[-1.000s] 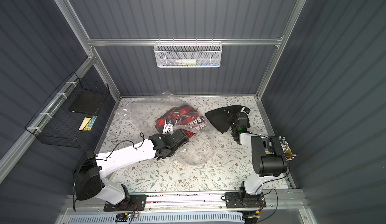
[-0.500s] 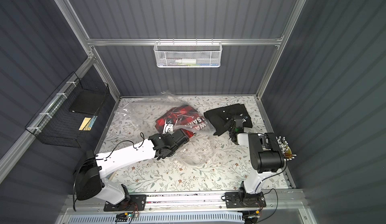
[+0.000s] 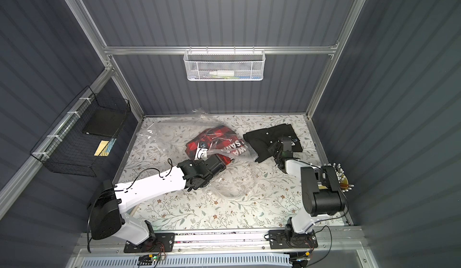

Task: Take the shirt out of the vacuum bag
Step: Place the shirt at the center of the board.

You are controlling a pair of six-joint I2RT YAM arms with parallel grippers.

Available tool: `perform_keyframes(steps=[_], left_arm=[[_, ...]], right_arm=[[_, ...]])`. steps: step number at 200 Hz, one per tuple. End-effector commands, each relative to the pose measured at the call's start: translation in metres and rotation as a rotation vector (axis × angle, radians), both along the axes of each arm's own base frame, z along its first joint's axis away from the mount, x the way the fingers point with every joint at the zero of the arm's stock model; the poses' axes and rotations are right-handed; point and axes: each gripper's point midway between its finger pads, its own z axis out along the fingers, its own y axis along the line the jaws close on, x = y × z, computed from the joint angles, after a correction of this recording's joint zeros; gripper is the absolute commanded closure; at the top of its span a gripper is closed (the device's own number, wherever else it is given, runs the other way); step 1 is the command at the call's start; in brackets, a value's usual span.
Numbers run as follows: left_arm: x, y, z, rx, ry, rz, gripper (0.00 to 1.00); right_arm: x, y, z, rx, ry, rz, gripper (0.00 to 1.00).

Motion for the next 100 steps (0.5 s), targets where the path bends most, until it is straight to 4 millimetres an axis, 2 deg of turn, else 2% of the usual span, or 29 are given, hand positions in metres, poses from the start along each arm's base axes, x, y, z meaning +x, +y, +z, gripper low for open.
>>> perform_keyframes(steps=[1,30,48,50,59,82,100], left_arm=[[0.004,0.0,0.007,-0.001,-0.009,0.002,1.0],[0.006,-0.005,0.006,-0.025,-0.005,0.0,1.0],[0.007,-0.009,0.005,-0.033,0.0,-0.004,1.0],[0.007,-0.009,0.005,-0.033,0.0,-0.004,1.0],[0.008,-0.01,0.005,-0.037,0.001,-0.004,1.0],[0.009,-0.015,0.006,-0.057,0.004,-0.013,1.0],[0.009,-0.019,0.004,-0.073,0.013,-0.024,1.0]], right_arm=[[-0.007,-0.007,0.031,-0.055,-0.061,-0.023,0.47],[-0.021,-0.008,0.081,-0.095,-0.185,-0.034,0.48],[-0.033,0.003,0.107,-0.125,-0.244,-0.011,0.48],[-0.036,0.004,0.116,-0.126,-0.265,-0.012,0.49],[-0.045,0.012,0.131,-0.14,-0.302,0.007,0.48],[-0.07,0.041,0.149,-0.106,-0.362,0.092,0.49],[-0.092,0.069,0.15,-0.027,-0.388,0.187,0.5]])
